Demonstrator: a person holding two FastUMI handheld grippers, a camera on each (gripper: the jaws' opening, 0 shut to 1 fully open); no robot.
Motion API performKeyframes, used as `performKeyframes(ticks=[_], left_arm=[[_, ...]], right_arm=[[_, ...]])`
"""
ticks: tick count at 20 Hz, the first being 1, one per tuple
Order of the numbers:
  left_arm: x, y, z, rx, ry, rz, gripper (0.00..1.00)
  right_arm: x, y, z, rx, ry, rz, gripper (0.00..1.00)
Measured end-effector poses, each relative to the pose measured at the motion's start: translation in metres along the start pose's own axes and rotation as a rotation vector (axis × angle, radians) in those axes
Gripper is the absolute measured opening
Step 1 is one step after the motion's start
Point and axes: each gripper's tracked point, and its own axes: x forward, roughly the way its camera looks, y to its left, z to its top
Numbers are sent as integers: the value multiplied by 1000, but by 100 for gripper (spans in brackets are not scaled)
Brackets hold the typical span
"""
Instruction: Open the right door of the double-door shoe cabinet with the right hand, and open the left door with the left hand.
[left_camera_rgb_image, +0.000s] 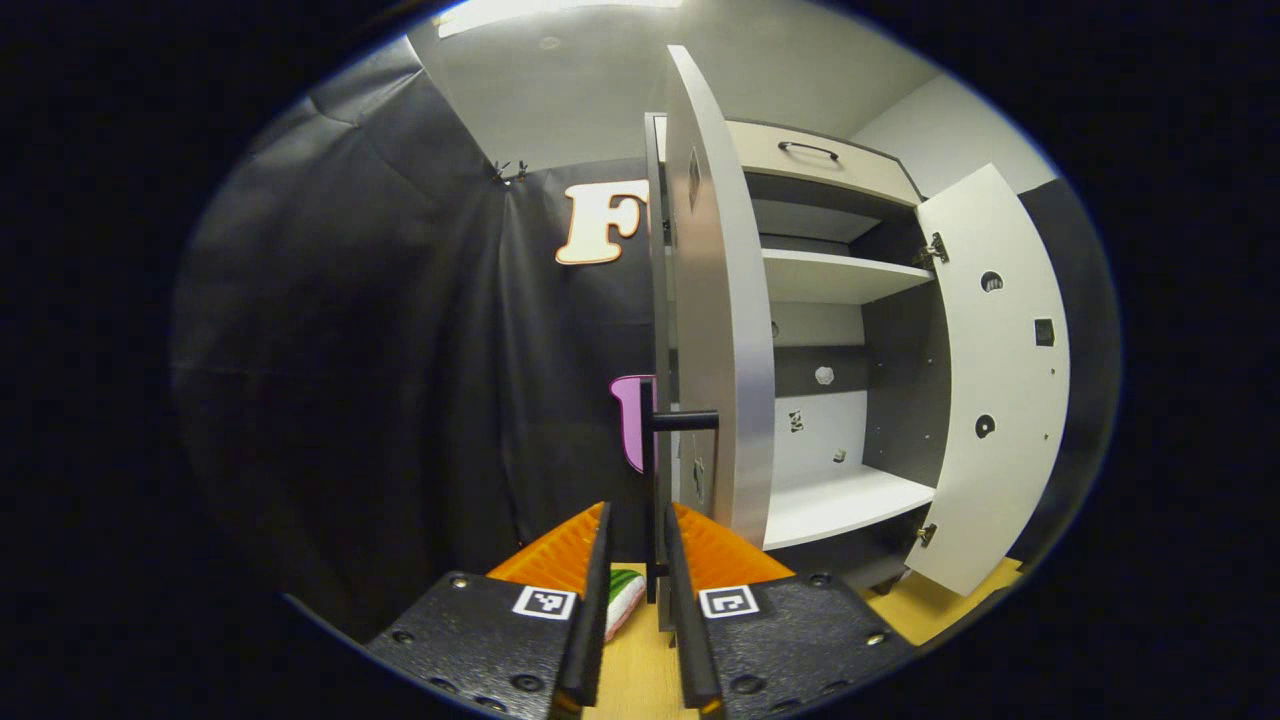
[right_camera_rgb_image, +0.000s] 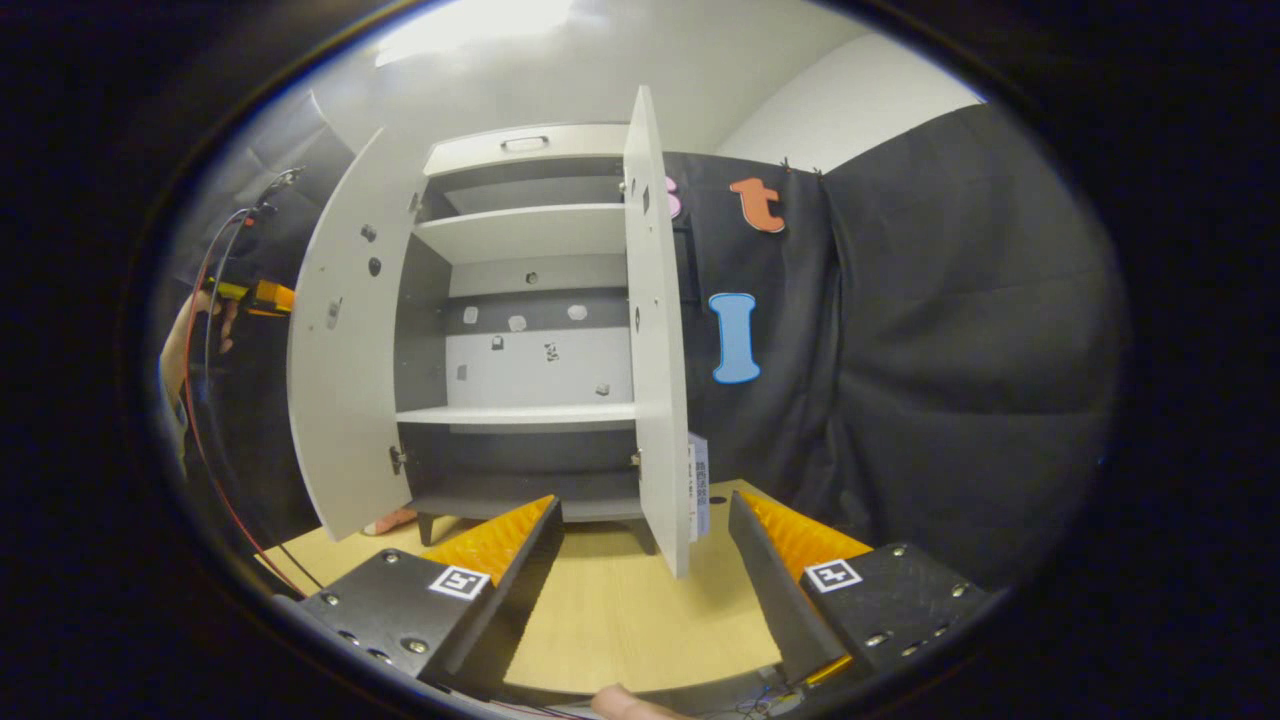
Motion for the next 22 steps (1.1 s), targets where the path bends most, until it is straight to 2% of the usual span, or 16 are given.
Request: performKeyframes(ticks=[2,4,5,6,7,10,16,22], left_arm=[[-9,1,1,-25,-17,14,55],[-18,1,-4,-28,-14,37,70],[-24,0,-5,-17,-17,44,78],[-30,-4,-6,-12,-26,48,79],[-35,-12,-7,-10,-30,35,86],[-55,-33,-18,-16,-33,12,99],[-86,-63,-42,4,-25,34,98],[-105,-107,-64,-16,-27,-21,98]], right_arm=[[4,-3,1,23,0,-6,99],[9,-5,-1,39,16,-9,99],[11,-6,0,42,23,-11,94],[14,-5,5,42,20,-12,99],[16,-4,10,40,15,-12,99],[18,7,25,23,-5,6,99],[9,43,51,-11,-47,81,99],[3,72,78,-3,-91,125,99]])
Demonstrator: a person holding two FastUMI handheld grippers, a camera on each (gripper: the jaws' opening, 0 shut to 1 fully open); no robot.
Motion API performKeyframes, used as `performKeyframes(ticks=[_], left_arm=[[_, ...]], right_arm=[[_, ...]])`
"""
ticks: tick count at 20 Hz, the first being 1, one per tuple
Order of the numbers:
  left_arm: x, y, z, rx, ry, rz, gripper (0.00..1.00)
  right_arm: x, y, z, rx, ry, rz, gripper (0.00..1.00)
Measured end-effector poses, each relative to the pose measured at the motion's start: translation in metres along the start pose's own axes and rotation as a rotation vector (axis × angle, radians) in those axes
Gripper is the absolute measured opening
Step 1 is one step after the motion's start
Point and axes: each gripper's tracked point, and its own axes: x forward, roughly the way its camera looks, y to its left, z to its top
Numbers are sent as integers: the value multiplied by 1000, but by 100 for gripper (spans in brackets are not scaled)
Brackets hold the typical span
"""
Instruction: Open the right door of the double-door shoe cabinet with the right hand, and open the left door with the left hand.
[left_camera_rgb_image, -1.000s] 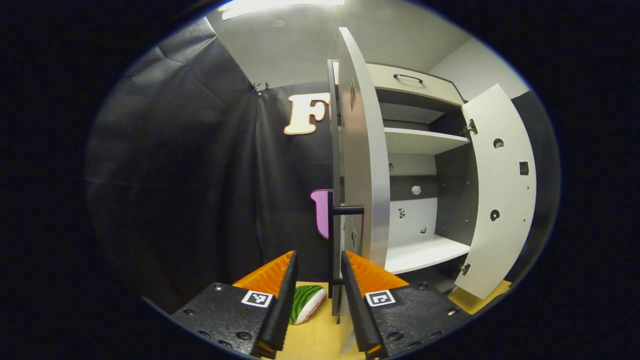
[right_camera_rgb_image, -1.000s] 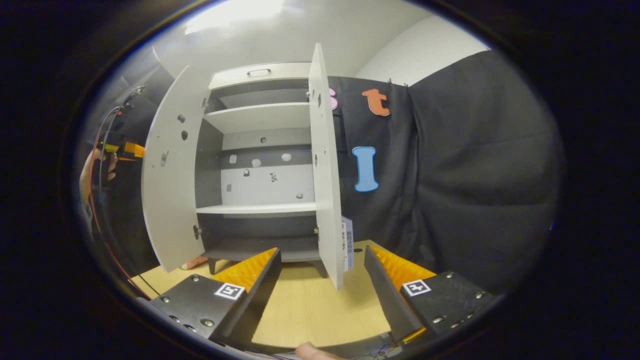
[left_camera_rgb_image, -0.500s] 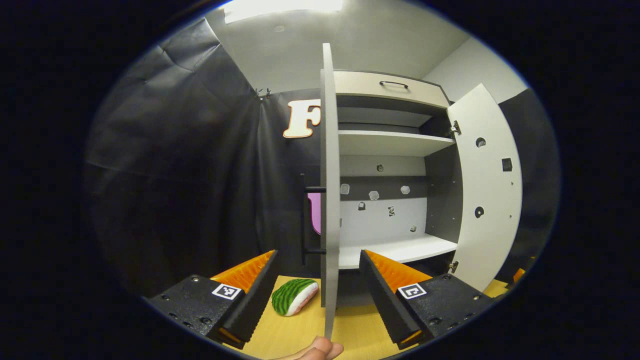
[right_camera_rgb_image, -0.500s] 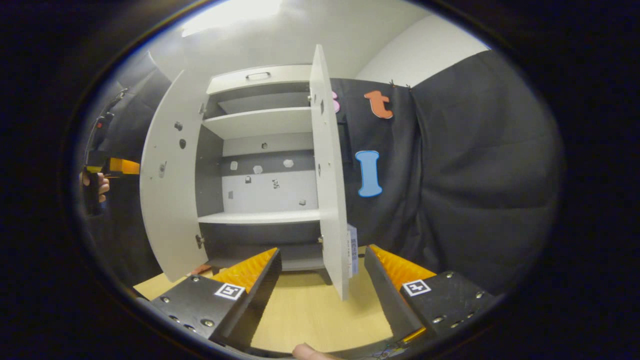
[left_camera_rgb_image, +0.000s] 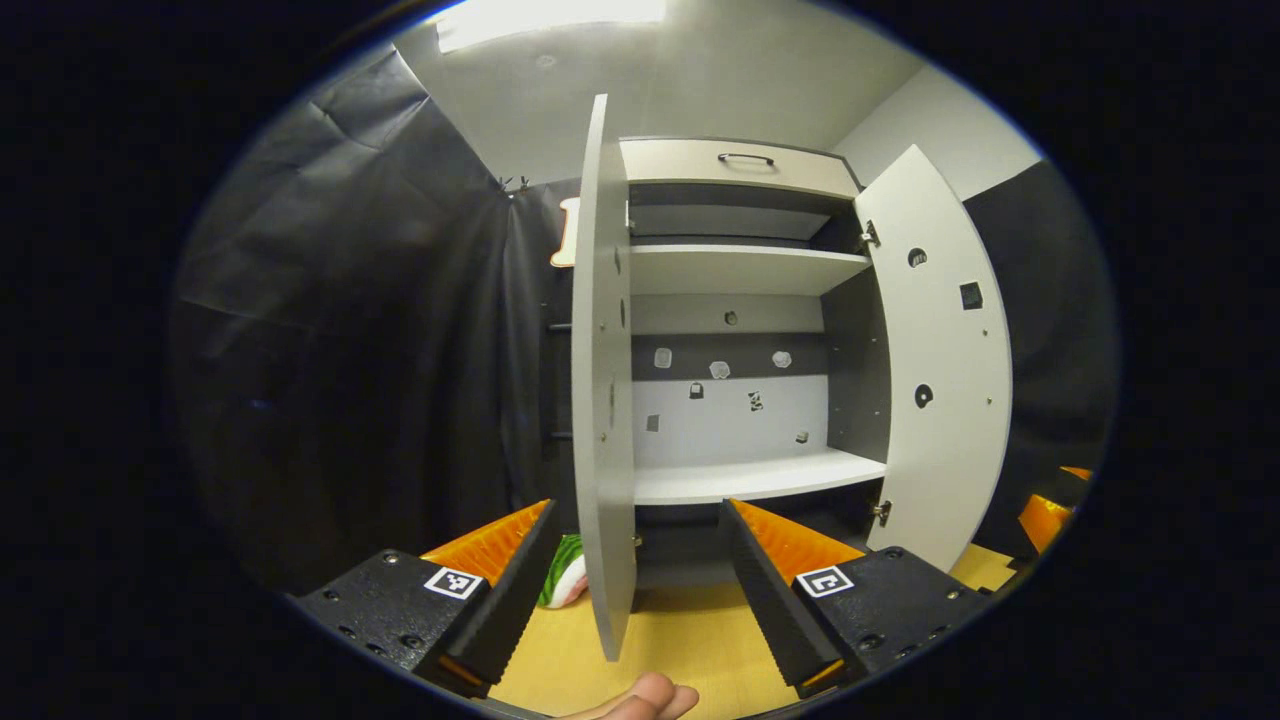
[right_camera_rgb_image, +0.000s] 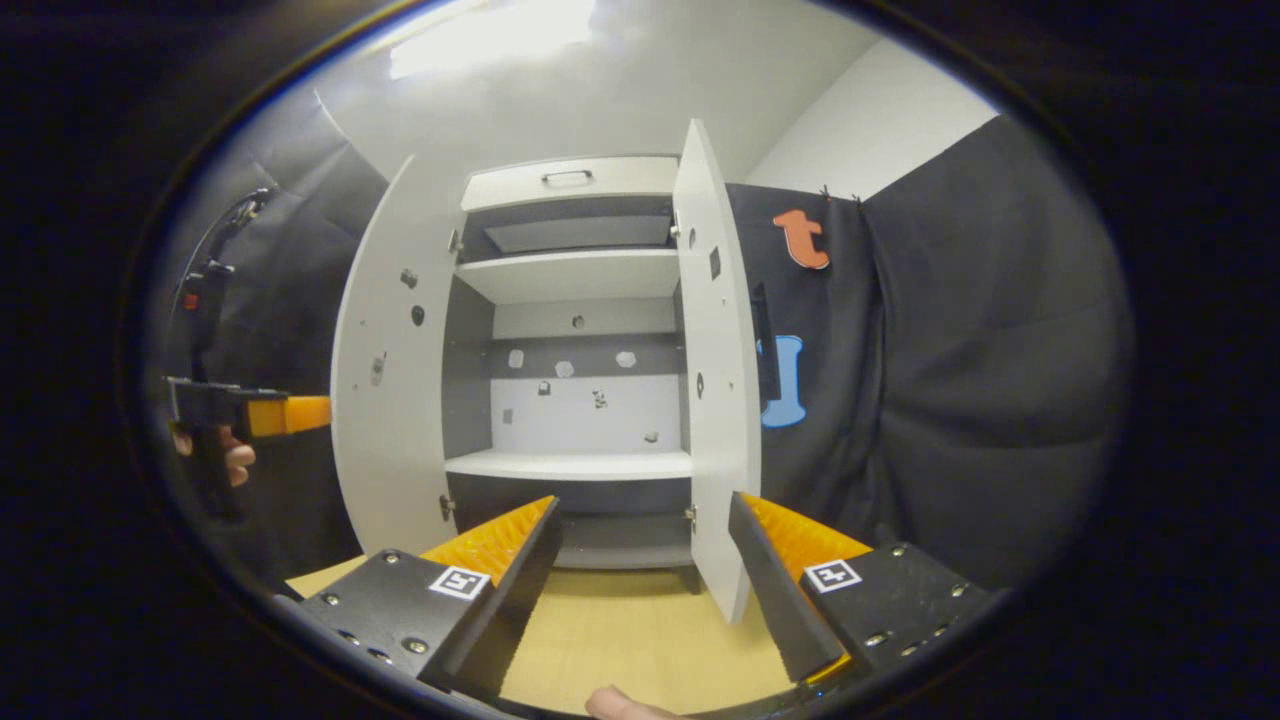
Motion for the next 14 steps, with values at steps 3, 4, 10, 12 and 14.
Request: performKeyframes(ticks=[3,4,10,12,14], left_arm=[[-7,-23,-11,-38,-6,-44,98],[-9,-32,-17,-52,-2,-59,98],[-15,-66,-61,-90,79,-135,97],[-13,-63,-67,-79,90,-128,97],[-11,-58,-66,-76,89,-115,97]], right_arm=[[0,13,8,-7,-10,17,94],[1,19,8,-8,-11,22,99],[15,39,-24,-32,55,29,94],[19,46,-38,-17,90,49,99],[20,48,-43,-21,103,53,99]])
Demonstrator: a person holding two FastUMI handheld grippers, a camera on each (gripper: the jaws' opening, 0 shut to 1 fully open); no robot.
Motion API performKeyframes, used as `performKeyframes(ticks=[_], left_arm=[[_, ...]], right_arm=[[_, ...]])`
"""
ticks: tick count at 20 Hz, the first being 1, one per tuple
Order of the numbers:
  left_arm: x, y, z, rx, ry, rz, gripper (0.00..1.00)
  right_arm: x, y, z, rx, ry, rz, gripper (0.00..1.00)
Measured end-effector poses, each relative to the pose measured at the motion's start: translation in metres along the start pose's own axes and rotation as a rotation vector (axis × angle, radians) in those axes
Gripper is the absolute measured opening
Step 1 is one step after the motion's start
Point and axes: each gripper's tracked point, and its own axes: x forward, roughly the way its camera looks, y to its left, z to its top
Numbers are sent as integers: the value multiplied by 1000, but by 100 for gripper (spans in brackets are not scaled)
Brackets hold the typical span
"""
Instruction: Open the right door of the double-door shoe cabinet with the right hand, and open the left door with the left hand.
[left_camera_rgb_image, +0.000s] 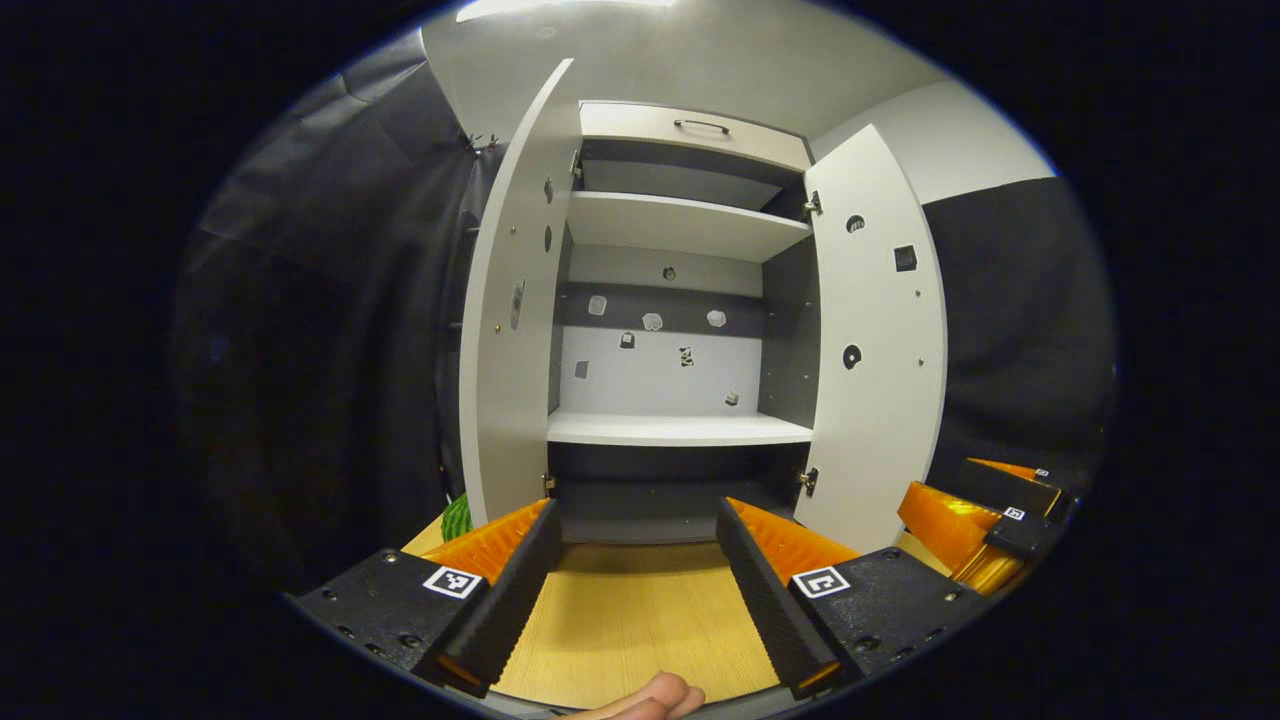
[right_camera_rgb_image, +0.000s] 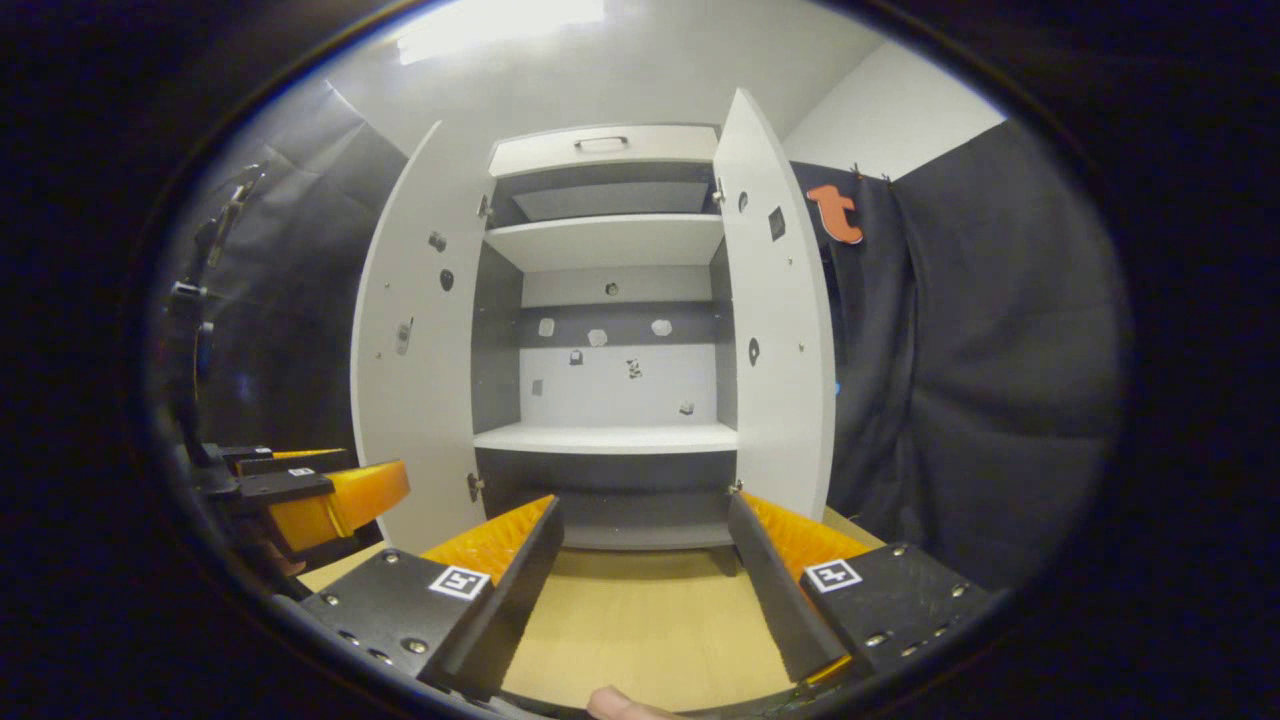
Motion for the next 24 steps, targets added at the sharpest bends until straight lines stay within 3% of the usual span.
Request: performKeyframes(ticks=[8,20,24], left_arm=[[-9,18,15,13,-46,42,96],[-13,3,22,-9,-58,-1,96],[-13,9,23,13,-62,23,96]], right_arm=[[-13,-5,7,39,-24,0,99],[-18,-14,7,38,-28,-12,99],[-19,-16,7,42,-33,-14,99]])
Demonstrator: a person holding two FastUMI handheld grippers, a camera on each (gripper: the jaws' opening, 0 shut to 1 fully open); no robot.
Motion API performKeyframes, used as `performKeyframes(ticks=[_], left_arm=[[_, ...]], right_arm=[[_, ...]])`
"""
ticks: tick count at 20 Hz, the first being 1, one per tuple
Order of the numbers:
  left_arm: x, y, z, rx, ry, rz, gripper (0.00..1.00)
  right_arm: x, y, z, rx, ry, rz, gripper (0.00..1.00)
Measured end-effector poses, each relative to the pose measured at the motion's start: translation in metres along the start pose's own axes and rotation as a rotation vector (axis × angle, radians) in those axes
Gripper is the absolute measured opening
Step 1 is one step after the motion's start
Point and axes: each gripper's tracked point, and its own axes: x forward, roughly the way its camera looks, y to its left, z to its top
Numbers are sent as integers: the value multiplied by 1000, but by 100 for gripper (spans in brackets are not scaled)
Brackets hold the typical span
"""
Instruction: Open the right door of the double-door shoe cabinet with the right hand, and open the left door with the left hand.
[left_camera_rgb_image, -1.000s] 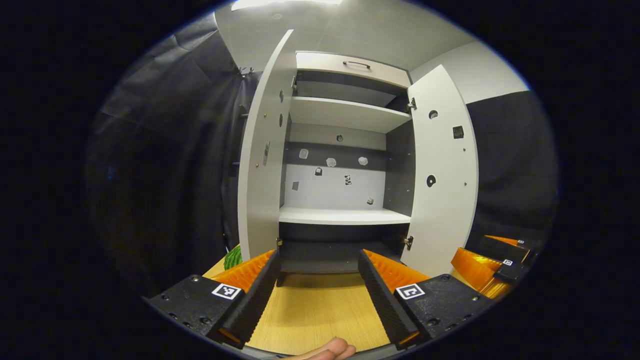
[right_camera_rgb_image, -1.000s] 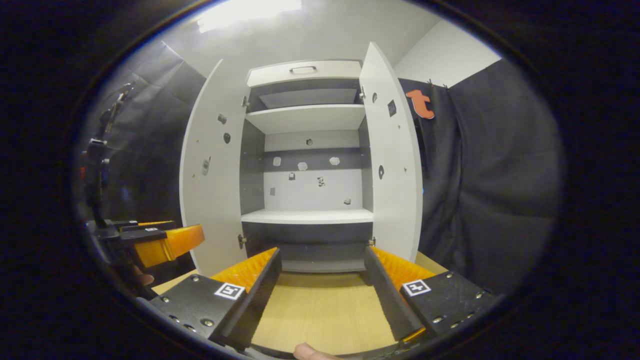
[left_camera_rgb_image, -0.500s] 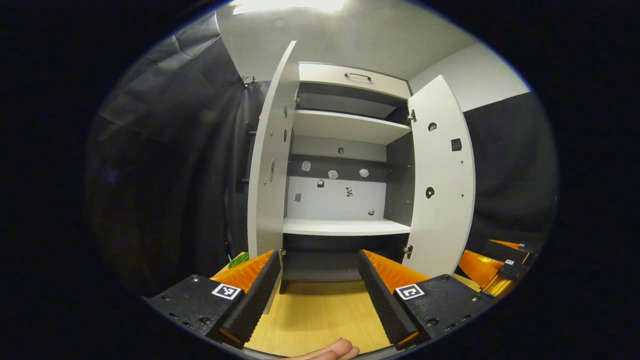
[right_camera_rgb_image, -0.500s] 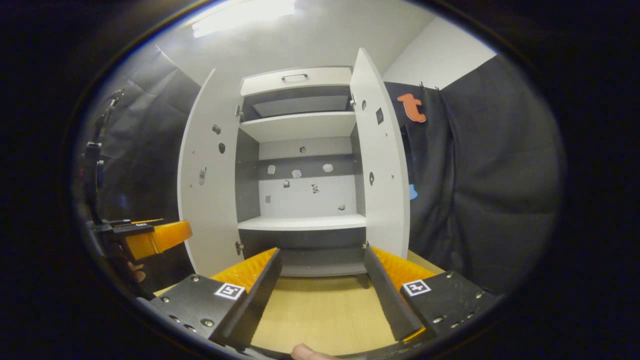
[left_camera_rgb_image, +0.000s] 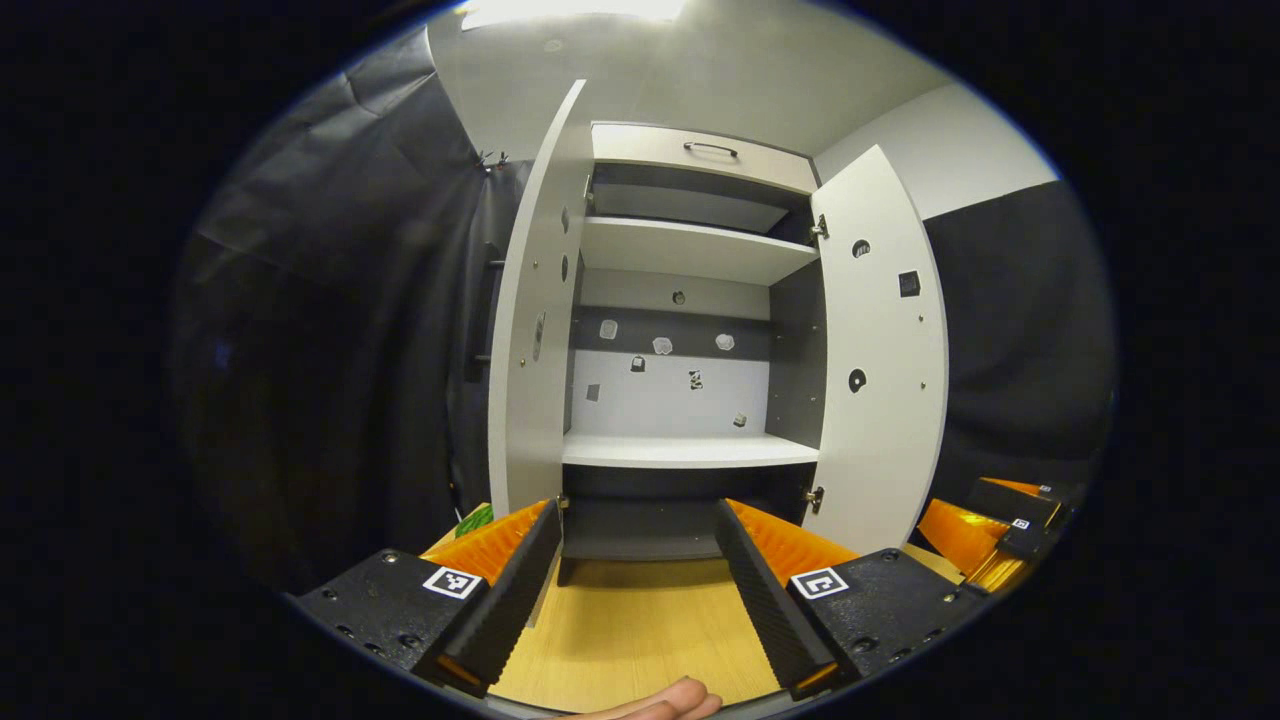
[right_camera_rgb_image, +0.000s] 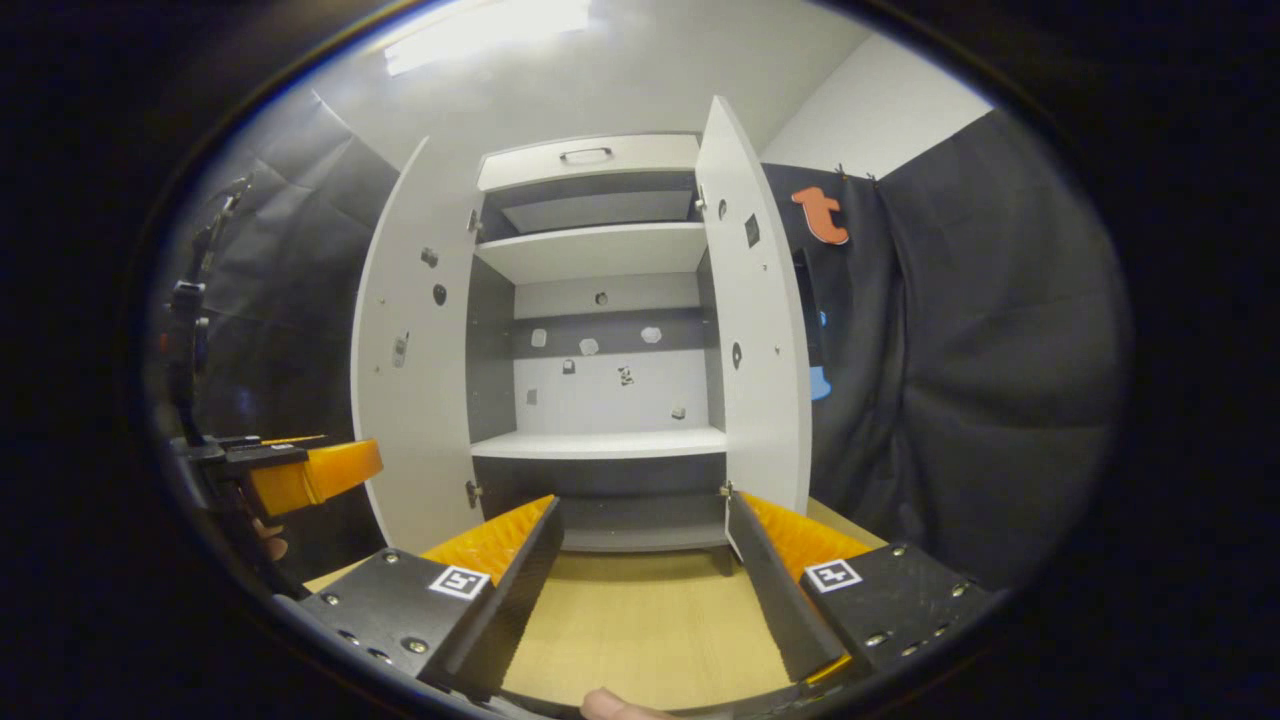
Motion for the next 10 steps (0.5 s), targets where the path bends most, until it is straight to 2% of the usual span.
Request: performKeyframes(ticks=[8,10], left_arm=[[-4,-4,3,-4,-15,-13,96],[-3,-2,3,-3,-15,-9,96]], right_arm=[[-3,4,-1,5,-1,13,99],[-3,12,-4,26,7,49,100]])
